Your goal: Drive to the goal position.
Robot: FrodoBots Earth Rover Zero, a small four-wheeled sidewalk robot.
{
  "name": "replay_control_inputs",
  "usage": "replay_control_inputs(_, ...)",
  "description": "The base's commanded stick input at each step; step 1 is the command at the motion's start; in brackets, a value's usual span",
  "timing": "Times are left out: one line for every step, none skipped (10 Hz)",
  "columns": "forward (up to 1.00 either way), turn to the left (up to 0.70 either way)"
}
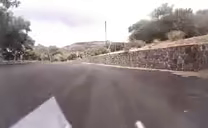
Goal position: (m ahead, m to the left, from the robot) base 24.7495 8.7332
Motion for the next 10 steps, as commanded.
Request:
replay_control_inputs(1.0, 0.0)
replay_control_inputs(1.0, 0.0)
replay_control_inputs(1.0, 0.0)
replay_control_inputs(1.0, 0.0)
replay_control_inputs(1.0, 0.0)
replay_control_inputs(1.0, 0.0)
replay_control_inputs(1.0, 0.0)
replay_control_inputs(1.0, 0.0)
replay_control_inputs(1.0, 0.0)
replay_control_inputs(1.0, 0.0)
